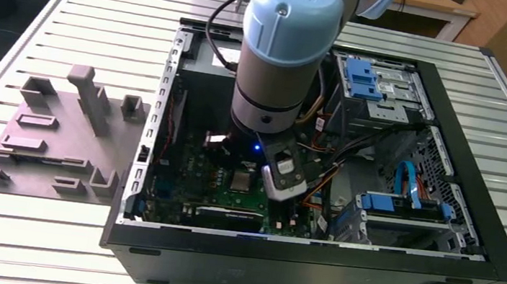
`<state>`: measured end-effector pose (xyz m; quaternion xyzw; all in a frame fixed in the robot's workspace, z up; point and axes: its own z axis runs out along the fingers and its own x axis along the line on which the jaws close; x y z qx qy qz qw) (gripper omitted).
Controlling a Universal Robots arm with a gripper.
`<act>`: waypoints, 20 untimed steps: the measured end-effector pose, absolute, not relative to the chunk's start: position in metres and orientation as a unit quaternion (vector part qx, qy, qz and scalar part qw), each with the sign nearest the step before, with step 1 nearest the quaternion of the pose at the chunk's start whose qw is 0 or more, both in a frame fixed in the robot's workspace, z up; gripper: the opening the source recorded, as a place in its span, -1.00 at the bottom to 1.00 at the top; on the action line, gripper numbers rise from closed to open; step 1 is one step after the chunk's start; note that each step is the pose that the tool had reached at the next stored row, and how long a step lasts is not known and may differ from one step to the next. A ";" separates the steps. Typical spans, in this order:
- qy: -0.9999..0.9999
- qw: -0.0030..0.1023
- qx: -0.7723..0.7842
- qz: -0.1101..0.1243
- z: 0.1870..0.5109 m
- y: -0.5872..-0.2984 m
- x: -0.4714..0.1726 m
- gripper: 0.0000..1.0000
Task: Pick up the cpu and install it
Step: 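Place the cpu into insertion slot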
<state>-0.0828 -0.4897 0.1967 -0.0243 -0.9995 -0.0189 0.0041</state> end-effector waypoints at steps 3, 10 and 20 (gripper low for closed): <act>-1.000 0.004 -0.024 -0.019 0.203 -0.490 -0.083 -0.11; -1.000 0.004 -0.024 -0.019 0.208 -0.490 -0.083 -0.11; -1.000 0.004 -0.024 -0.019 0.209 -0.490 -0.083 -0.62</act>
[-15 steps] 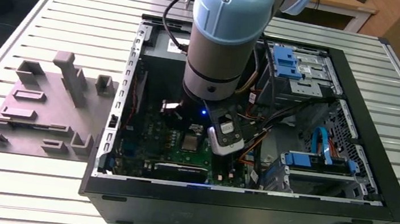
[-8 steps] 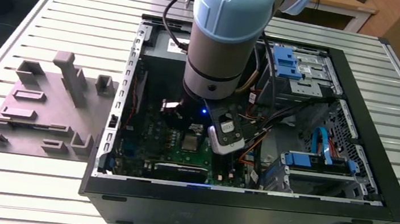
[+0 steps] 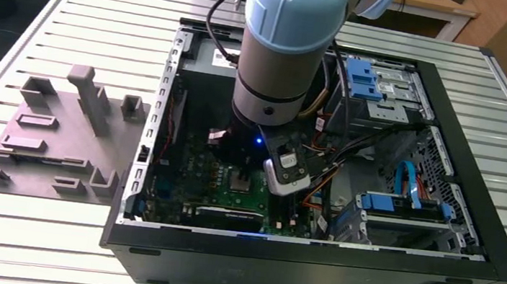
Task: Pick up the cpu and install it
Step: 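Place the cpu into insertion slot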
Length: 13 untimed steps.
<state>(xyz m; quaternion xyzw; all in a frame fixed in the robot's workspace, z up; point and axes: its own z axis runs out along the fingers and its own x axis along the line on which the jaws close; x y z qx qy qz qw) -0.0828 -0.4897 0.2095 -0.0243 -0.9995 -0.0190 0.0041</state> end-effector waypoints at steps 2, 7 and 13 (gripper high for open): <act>-1.000 0.004 -0.024 -0.019 0.210 -0.490 -0.083 -0.74; -1.000 0.004 -0.024 -0.019 0.210 -0.490 -0.083 -0.80; -1.000 0.004 -0.024 -0.019 0.204 -0.490 -0.085 -0.80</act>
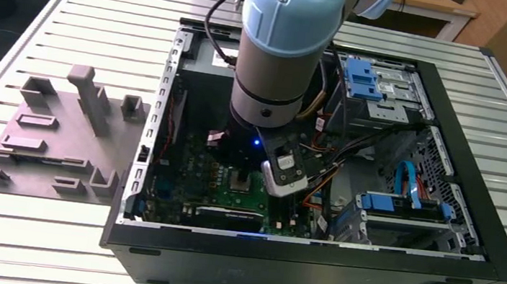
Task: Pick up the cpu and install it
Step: 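Place the cpu into insertion slot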
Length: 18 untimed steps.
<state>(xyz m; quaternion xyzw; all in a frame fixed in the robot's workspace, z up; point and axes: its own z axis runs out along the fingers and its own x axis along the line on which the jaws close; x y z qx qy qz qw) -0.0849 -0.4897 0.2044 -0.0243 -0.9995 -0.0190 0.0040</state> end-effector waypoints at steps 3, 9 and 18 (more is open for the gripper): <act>-1.000 0.004 -0.024 -0.019 0.199 -0.490 -0.085 -0.80; -1.000 0.004 -0.024 -0.019 0.196 -0.490 -0.085 -0.80; -1.000 0.004 -0.024 -0.019 0.194 -0.490 -0.085 -0.80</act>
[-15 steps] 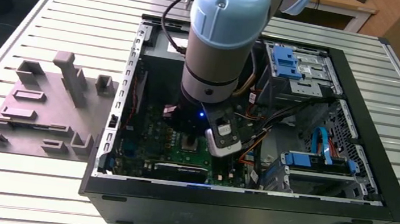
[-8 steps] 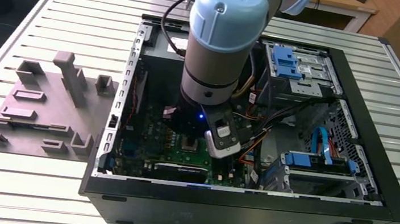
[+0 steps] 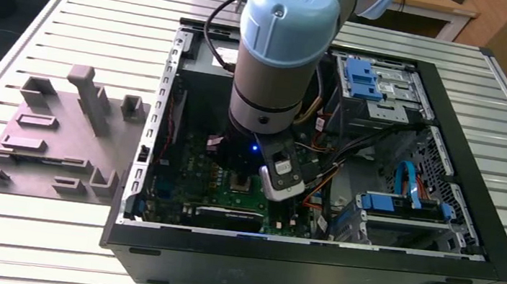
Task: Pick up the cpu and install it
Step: 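Place the cpu into insertion slot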
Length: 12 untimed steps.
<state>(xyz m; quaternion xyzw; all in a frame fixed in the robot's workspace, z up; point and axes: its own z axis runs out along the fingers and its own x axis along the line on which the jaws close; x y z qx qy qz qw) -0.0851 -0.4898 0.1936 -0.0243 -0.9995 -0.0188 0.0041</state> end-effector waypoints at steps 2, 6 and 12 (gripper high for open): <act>-1.000 0.004 -0.024 -0.019 0.193 -0.490 -0.085 -0.80; -1.000 0.004 -0.024 -0.019 0.194 -0.490 -0.085 -0.80; -1.000 0.004 -0.024 -0.019 0.210 -0.490 -0.085 -0.80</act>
